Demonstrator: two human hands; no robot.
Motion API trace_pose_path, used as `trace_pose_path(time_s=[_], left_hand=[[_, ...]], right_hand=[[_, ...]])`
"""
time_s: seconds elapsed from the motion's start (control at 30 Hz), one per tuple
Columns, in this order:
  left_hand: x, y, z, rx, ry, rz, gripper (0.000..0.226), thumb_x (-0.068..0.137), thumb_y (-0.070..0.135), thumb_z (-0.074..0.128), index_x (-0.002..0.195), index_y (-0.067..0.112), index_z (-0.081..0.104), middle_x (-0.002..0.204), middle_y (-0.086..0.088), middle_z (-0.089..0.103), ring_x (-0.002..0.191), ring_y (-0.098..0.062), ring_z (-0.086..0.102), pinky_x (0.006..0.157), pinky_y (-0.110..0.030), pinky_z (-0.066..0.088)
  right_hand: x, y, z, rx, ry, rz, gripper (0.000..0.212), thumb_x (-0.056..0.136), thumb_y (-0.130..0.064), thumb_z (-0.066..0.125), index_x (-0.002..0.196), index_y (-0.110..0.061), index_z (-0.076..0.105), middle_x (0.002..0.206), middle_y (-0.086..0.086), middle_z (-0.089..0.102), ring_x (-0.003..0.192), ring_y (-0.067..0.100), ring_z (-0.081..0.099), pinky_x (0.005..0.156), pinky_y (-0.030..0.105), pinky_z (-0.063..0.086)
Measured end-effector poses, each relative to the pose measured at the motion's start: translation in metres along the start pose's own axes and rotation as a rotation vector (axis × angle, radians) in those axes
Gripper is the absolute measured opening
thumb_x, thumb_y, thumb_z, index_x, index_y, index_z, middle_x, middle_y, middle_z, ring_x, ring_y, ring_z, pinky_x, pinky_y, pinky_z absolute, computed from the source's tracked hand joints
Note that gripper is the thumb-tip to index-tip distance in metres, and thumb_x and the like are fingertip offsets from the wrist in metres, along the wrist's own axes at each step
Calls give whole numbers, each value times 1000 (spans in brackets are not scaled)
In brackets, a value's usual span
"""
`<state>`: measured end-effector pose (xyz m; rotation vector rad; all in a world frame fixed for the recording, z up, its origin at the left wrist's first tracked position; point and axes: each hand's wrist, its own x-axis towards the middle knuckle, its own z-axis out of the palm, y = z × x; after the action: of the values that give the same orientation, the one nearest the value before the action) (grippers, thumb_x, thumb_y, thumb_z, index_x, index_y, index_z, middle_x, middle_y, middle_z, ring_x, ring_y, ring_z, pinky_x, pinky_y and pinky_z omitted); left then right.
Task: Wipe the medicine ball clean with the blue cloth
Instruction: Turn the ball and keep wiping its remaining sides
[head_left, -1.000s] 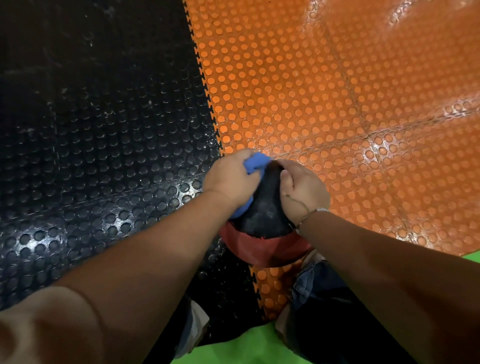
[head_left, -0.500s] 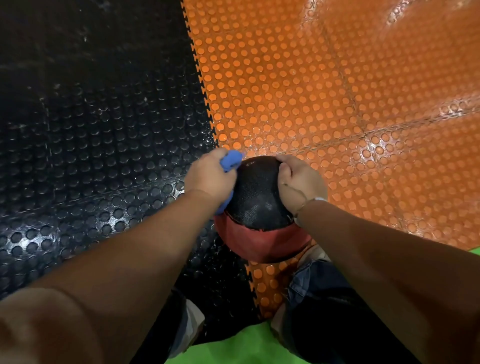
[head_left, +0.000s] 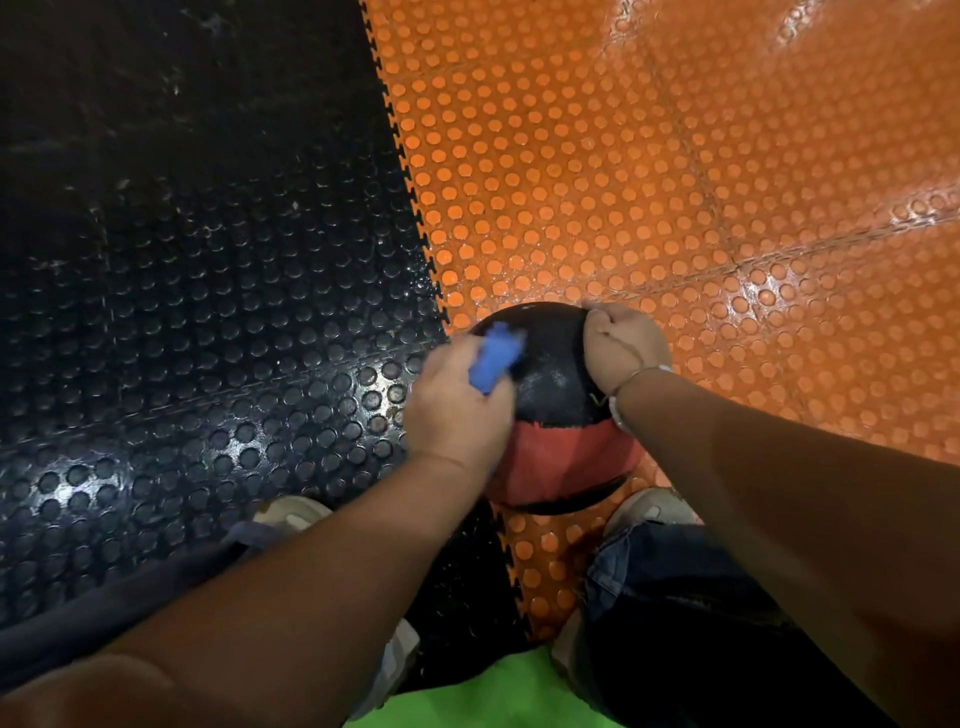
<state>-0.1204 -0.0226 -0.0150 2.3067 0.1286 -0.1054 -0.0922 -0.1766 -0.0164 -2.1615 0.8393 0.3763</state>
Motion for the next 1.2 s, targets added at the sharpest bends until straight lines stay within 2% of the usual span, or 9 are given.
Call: trace_pose_path(time_s=[0.13,0.2,0.3,0.43,0.6,0.77,0.93,1.1,1.2], left_hand=[[-8,10,7,172,-72,475,23,70,27,51,80,20,71,78,-6,63,66,-28,61,57,-28,42],[6,6,0,236,-56,310,18,73,25,58,85,19,70,85,-7,62,71,-30,61,58,-28,41],[21,7,-7,242,-23,11,17,83,23,61,98,17,65,99,-7,59,87,-32,56,64,-30,31],[1,24,-4,210,-121,259,16,79,19,60,94,18,65,93,-7,58,82,-32,56,62,-29,30],[39,-2,-16,241,-42,-143,14,89,25,55,101,20,61,105,-9,59,91,-30,56,68,-31,37],[9,16,-8,166,-177,185,13,84,18,59,96,20,64,96,-3,58,84,-27,53,65,-30,36],[34,-2,-13,185,-64,-74,8,87,21,58,94,20,62,97,-8,61,87,-30,56,67,-31,40],[-1,12,-6,184,-195,407,13,72,15,63,84,14,67,82,-8,60,72,-30,58,64,-31,39],[25,-7,-11,239,-84,139,14,83,19,62,96,16,66,96,-9,60,83,-32,58,64,-30,37]], right_hand=[[2,-2,2,5,19,43,38,98,-22,33,128,-19,56,133,6,55,119,24,50,82,20,36],[1,-3,7,38,41,80,37,99,-25,33,129,-19,54,130,5,57,115,24,52,74,18,32],[2,-10,20,43,109,162,38,98,-29,33,128,-19,54,127,7,58,114,29,53,92,29,39],[0,-13,27,43,156,174,38,95,-30,35,124,-22,57,128,8,57,116,31,52,101,44,39],[-6,-5,23,73,123,142,42,95,-29,29,127,-22,55,134,5,52,119,30,49,102,45,38],[-18,1,22,75,151,116,44,93,-30,28,128,-23,54,130,5,55,113,29,52,98,47,41],[-18,4,19,61,130,114,44,94,-29,27,130,-22,51,132,6,53,115,29,51,100,48,40],[-18,9,15,102,131,100,41,95,-30,31,128,-24,54,126,7,57,107,29,57,94,43,46],[-12,13,8,123,114,106,40,98,-26,31,130,-20,54,127,6,58,92,18,58,77,26,44]])
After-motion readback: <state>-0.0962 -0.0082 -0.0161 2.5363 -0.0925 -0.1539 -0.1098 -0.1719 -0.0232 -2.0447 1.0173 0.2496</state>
